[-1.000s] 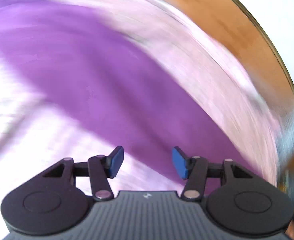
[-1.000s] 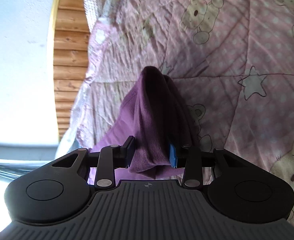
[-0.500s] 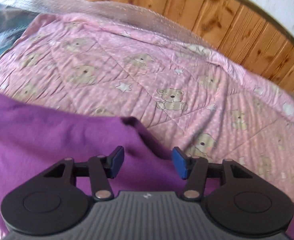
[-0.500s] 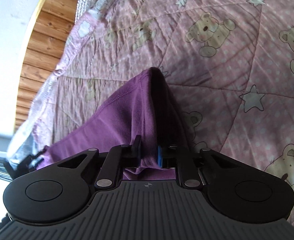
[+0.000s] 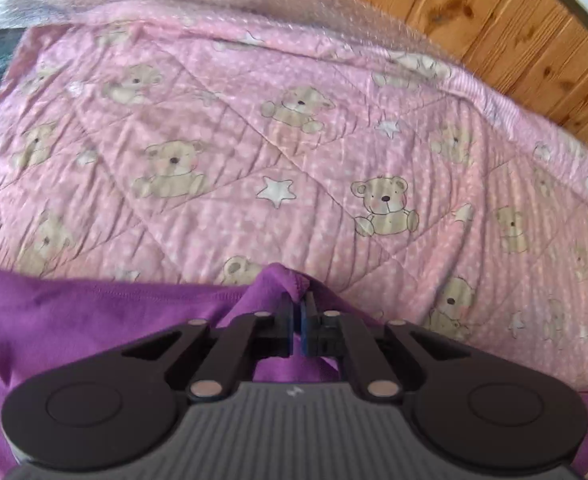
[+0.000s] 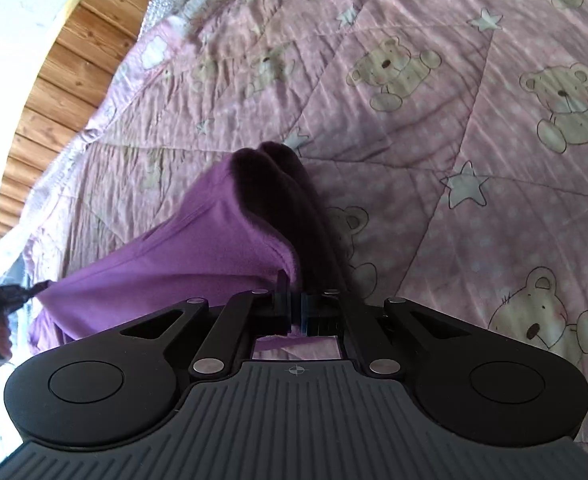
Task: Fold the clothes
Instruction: 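Hold the leg with the right gripper while the left gripper grasps the leg cuff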
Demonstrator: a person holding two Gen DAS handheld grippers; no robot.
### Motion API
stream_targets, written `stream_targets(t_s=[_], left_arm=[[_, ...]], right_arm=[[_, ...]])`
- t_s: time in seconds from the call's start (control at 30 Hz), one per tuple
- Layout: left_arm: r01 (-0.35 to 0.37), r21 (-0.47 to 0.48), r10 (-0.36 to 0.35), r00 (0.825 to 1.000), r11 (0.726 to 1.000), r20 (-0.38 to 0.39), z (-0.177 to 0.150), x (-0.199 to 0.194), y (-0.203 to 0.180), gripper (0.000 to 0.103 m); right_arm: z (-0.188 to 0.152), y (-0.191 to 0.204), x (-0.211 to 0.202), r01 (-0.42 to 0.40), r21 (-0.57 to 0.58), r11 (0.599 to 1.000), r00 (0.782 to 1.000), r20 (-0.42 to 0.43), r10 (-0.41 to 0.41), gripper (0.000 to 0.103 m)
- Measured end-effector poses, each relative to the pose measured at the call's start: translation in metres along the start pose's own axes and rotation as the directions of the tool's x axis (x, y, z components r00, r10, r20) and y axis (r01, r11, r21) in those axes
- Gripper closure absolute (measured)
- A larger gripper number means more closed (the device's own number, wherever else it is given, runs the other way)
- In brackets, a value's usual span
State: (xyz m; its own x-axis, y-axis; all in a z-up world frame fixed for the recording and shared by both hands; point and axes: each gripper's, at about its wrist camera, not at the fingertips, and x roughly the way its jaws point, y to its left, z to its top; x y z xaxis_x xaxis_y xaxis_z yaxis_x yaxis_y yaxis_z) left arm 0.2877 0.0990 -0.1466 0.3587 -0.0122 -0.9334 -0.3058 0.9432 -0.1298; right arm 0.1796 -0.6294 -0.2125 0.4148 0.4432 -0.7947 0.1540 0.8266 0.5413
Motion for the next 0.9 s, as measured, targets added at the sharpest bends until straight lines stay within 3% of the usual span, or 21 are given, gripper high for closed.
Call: stream_targets(t_s=[0.03, 0.13, 0.17, 0.2, 0.27, 0.4, 0.47, 0.5, 0.57, 0.67, 0.77, 0.83, 0.9], left_arm=[[0.012, 0.018, -0.012, 0.999, 1.0, -0.038, 0.005, 0.011, -0.005, 0.099], [-0.02, 0.067, 0.022, 0.999, 0.998, -0.031, 0.004, 0.02, -0.018, 0.095], [-0.012, 0.074, 0.012, 1.0, 0.997, 0.008, -0.002, 0.011, -0.02, 0.084], [-0.007, 0.082, 0.003, 0.999, 0.997, 0.048, -0.009, 0.002, -0.021, 0.065], [-0.025, 0.092, 0.013, 0.991, 0.995, 0.134, -0.032, -0.025, -0.022, 0.039], [-0.088, 0.079, 0.072, 0.981, 0.993, 0.18, -0.096, -0.069, -0.016, 0.038], [-0.035, -0.079, 0.045, 0.99, 0.996, 0.134, -0.136, -0.08, 0.003, 0.038], [0.004, -0.176, 0.016, 0.994, 0.984, 0.109, -0.157, -0.083, 0.014, 0.038], [0.094, -0.359, -0.066, 0.994, 0.929, 0.09, -0.198, -0.08, 0.038, 0.038], [0.165, -0.573, -0.12, 0.986, 0.803, 0.117, -0.245, -0.067, 0.064, 0.041], [0.255, -0.657, -0.136, 0.964, 0.71, 0.227, -0.255, -0.058, 0.076, 0.042], [0.307, -0.667, -0.144, 0.947, 0.678, 0.289, -0.251, -0.055, 0.081, 0.052], [0.325, -0.665, -0.139, 0.938, 0.673, 0.318, -0.243, -0.054, 0.084, 0.086]], right_arm=[[0.001, 0.001, 0.001, -0.004, -0.011, 1.0, 1.0, -0.003, 0.004, 0.102], [0.007, 0.002, 0.002, -0.018, -0.038, 0.999, 1.0, -0.015, 0.017, 0.099], [0.008, 0.002, 0.001, -0.035, -0.04, 0.999, 0.999, -0.026, 0.034, 0.094], [0.009, 0.004, -0.001, -0.031, -0.057, 0.998, 0.999, -0.021, 0.03, 0.087], [0.011, 0.008, -0.004, -0.029, -0.086, 0.996, 0.999, -0.017, 0.028, 0.084], [0.011, 0.011, -0.005, -0.062, -0.095, 0.994, 0.998, -0.026, 0.06, 0.081], [0.01, 0.011, -0.004, -0.078, -0.091, 0.993, 0.997, -0.033, 0.075, 0.081], [0.01, 0.01, -0.004, -0.083, -0.079, 0.993, 0.996, -0.035, 0.08, 0.081], [0.009, 0.007, -0.003, -0.084, -0.05, 0.995, 0.996, -0.039, 0.082, 0.081], [0.008, 0.004, -0.001, -0.075, -0.013, 0.997, 0.996, -0.047, 0.074, 0.081], [0.009, 0.007, 0.002, -0.055, -0.002, 0.998, 0.997, -0.057, 0.055, 0.081], [0.01, 0.009, 0.003, -0.043, -0.001, 0.999, 0.997, -0.063, 0.042, 0.081], [0.011, 0.01, 0.004, -0.029, 0.002, 1.0, 0.998, -0.063, 0.03, 0.082]])
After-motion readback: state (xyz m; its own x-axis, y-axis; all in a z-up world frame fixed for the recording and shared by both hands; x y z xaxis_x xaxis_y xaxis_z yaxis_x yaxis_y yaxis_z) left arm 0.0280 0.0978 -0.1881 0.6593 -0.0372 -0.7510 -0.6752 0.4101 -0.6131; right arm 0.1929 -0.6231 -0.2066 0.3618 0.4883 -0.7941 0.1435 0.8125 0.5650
